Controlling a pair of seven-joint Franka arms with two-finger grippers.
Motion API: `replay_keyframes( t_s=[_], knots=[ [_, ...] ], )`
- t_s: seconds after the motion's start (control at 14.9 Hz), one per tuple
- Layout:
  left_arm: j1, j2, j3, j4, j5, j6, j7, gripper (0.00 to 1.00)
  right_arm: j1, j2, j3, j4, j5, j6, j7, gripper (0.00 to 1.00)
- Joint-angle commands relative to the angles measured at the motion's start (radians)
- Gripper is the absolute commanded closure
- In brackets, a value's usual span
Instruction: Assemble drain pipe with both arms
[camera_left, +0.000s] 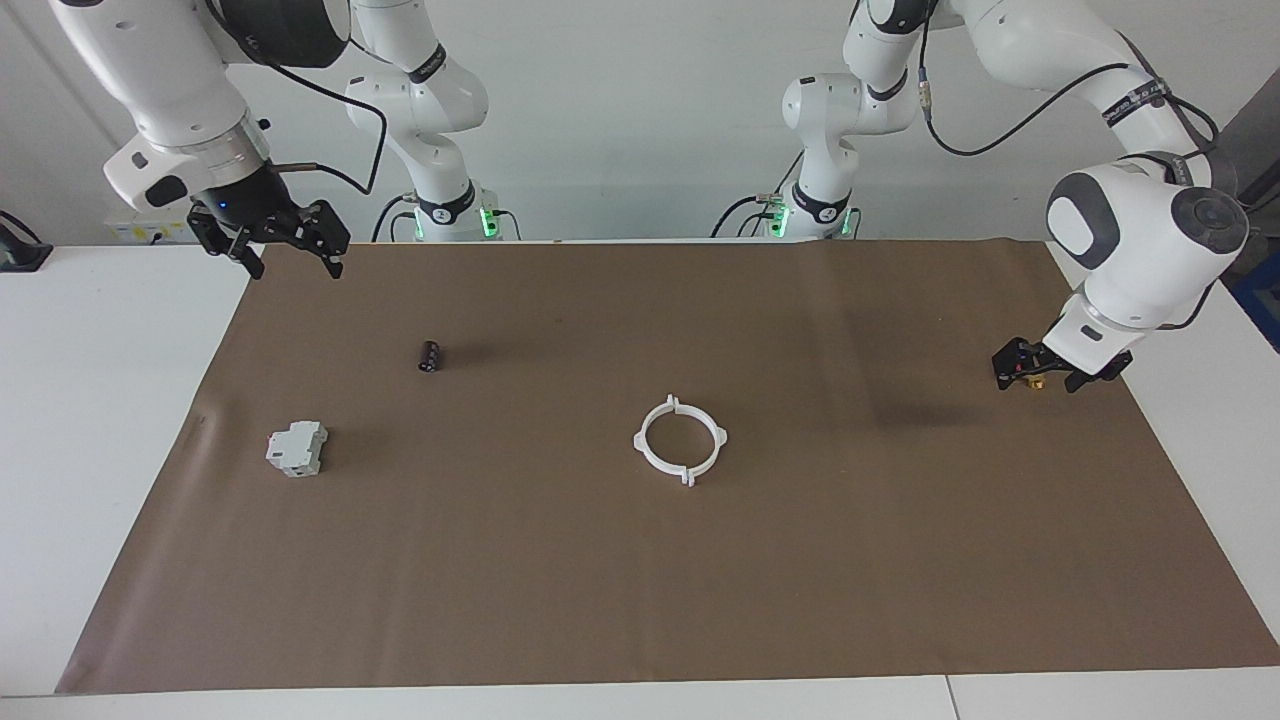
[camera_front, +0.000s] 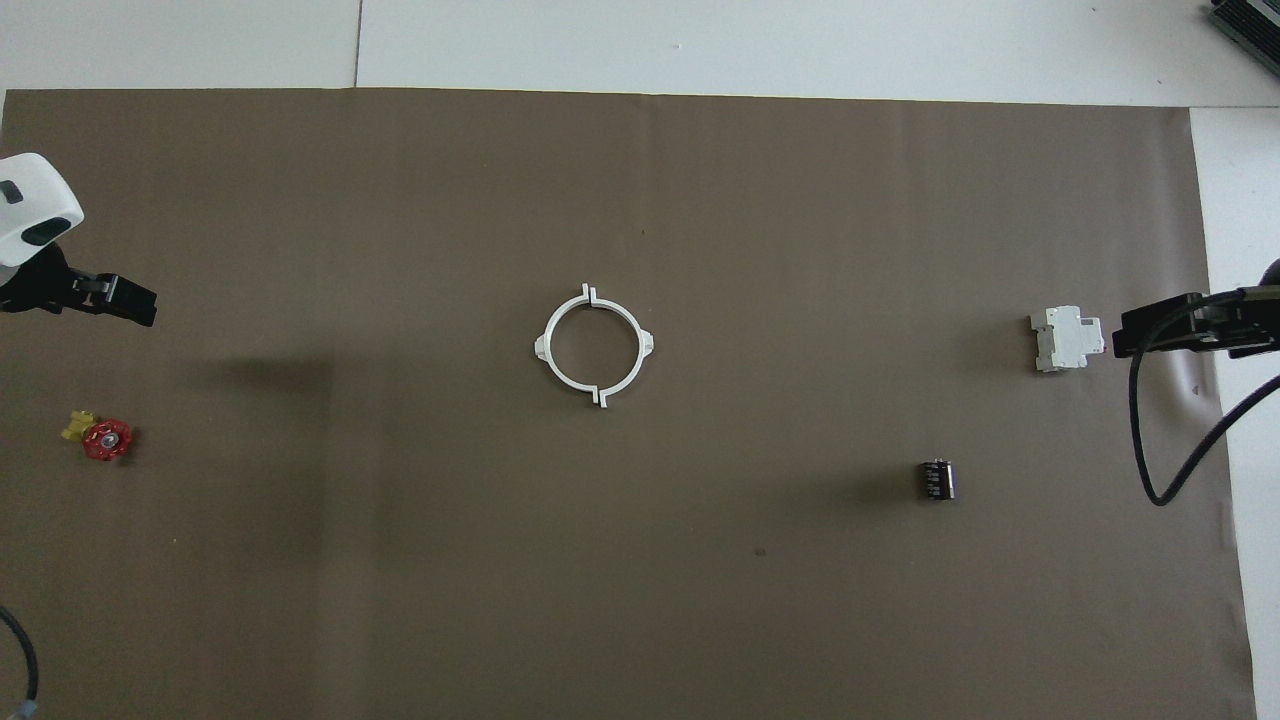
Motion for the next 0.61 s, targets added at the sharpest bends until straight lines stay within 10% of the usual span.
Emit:
replay_keyframes(
  t_s=[0.0,0.54],
  knots=[
    [0.003,-0.004,0.020,0.008,-0.028,-0.029,0.066,0.00,-0.005,-0.025,0.004,-0.022,0.000,-0.007,-0.019,0.00],
    [0.000,-0.004,0.033,0.091,-0.055,-0.112,0.080,0.00,-0.006,-0.025,0.004,-0.022,0.000,-0.007,-0.019,0.00]
  ],
)
